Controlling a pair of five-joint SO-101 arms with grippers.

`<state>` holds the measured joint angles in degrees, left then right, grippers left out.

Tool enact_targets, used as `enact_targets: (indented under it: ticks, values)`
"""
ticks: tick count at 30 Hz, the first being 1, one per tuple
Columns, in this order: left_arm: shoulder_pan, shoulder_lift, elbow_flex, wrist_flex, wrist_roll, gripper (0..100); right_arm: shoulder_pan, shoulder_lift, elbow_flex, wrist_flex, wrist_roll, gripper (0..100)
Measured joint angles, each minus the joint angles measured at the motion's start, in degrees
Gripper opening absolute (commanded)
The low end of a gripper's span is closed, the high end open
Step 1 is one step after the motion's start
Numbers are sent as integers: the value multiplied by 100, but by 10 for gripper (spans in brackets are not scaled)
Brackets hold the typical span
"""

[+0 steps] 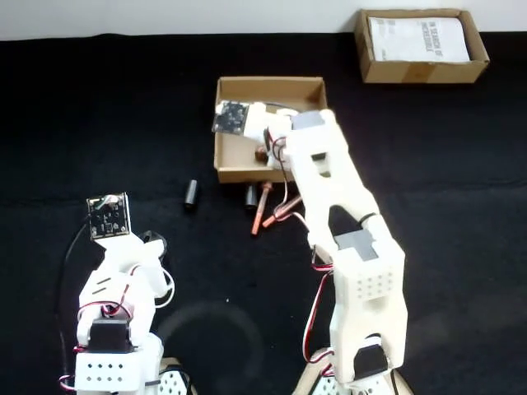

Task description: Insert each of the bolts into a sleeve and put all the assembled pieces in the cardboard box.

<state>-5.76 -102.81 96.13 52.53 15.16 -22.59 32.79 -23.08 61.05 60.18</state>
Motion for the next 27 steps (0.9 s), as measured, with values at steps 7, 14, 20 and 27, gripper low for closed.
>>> enact_targets:
  ticks: [7, 14, 20, 27]
  values:
    - [0, 0, 0, 0, 0, 10, -545, 0, -1873, 1943, -2804, 122]
    - [0, 0, 0, 0, 0, 10, -1284, 0, -2629, 3763, -5934, 122]
    - [0, 0, 0, 0, 0, 10, -1565, 18, -2338, 3912, -7138, 122]
    - [0, 0, 0, 44, 0, 10, -1644, 26, -1451, 3077, -7209, 122]
